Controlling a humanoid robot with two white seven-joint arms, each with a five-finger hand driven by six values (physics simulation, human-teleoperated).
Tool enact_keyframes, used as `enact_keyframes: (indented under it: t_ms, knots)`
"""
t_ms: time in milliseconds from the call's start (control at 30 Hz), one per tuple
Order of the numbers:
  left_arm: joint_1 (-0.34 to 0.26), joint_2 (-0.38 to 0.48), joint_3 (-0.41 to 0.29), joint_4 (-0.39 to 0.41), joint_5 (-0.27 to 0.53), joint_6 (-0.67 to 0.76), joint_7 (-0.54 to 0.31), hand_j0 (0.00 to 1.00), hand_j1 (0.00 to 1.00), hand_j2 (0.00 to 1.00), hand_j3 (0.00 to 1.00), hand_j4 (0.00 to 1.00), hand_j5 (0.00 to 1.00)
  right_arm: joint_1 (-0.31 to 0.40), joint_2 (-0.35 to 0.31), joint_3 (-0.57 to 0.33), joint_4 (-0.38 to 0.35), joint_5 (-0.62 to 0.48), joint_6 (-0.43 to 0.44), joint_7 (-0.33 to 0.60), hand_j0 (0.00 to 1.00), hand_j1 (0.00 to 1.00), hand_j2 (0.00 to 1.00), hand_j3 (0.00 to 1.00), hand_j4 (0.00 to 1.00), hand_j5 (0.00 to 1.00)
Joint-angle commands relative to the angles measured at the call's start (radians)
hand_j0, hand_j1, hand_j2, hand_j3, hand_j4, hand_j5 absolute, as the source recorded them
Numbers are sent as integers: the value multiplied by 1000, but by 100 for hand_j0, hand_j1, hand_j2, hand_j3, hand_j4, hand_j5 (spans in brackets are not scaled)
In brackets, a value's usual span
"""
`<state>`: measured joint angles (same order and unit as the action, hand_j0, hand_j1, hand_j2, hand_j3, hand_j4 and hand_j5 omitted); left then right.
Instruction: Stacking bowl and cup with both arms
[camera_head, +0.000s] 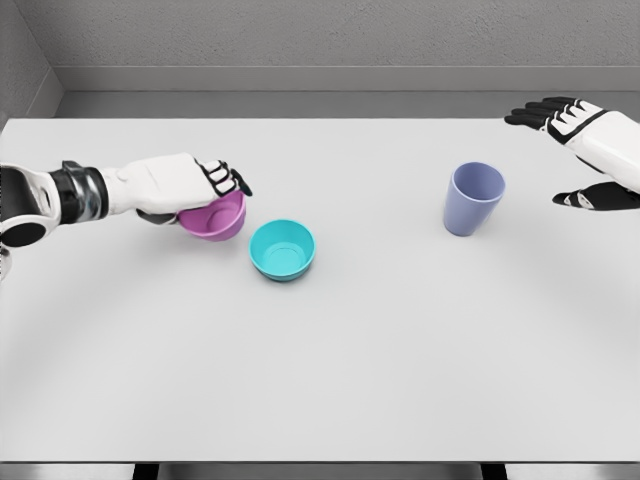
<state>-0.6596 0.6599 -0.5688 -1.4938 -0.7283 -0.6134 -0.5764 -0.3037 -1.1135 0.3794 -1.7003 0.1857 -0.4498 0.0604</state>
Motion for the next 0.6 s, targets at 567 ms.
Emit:
enact_keyframes:
  t_ms: [567]
  knots:
    - [-2, -121, -86, -69, -14, 2, -3, 28, 28, 28, 28, 28, 28, -2, 0, 0, 1, -6, 0, -1, 100, 100, 100, 100, 100, 100]
